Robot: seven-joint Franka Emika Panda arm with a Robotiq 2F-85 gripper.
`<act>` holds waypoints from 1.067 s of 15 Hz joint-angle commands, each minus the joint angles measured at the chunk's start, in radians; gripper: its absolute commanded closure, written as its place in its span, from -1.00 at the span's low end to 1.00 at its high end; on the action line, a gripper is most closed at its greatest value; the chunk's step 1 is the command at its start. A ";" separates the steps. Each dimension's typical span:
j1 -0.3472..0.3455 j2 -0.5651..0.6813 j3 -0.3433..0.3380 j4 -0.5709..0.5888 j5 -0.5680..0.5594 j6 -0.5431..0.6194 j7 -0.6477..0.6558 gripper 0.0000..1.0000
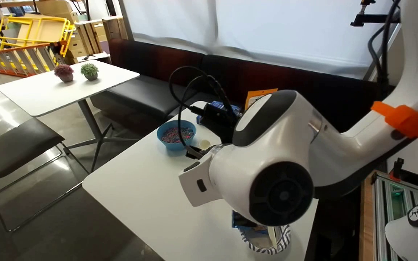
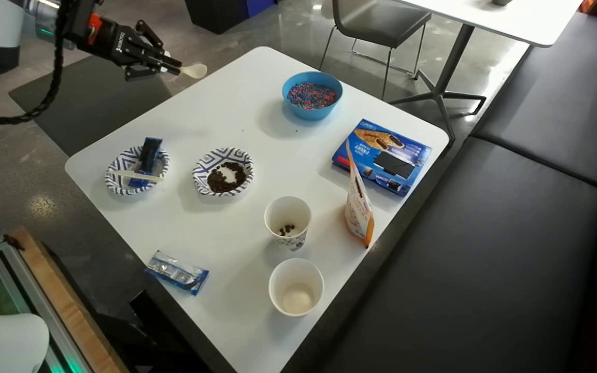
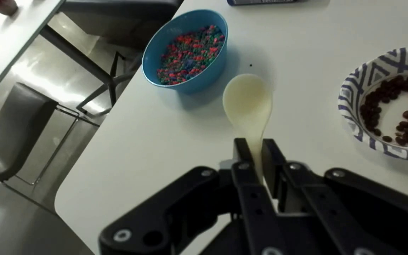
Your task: Use the spoon to put some of the brown objects into the cup
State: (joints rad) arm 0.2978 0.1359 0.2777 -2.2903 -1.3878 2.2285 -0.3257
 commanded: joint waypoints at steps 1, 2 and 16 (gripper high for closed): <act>-0.028 0.138 -0.009 0.111 0.002 0.056 -0.120 0.93; -0.032 0.168 -0.011 0.134 0.005 0.061 -0.148 0.93; -0.068 0.451 -0.024 0.316 0.109 0.059 -0.425 0.93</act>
State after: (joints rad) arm 0.2396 0.5479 0.2546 -2.0082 -1.3152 2.2749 -0.6871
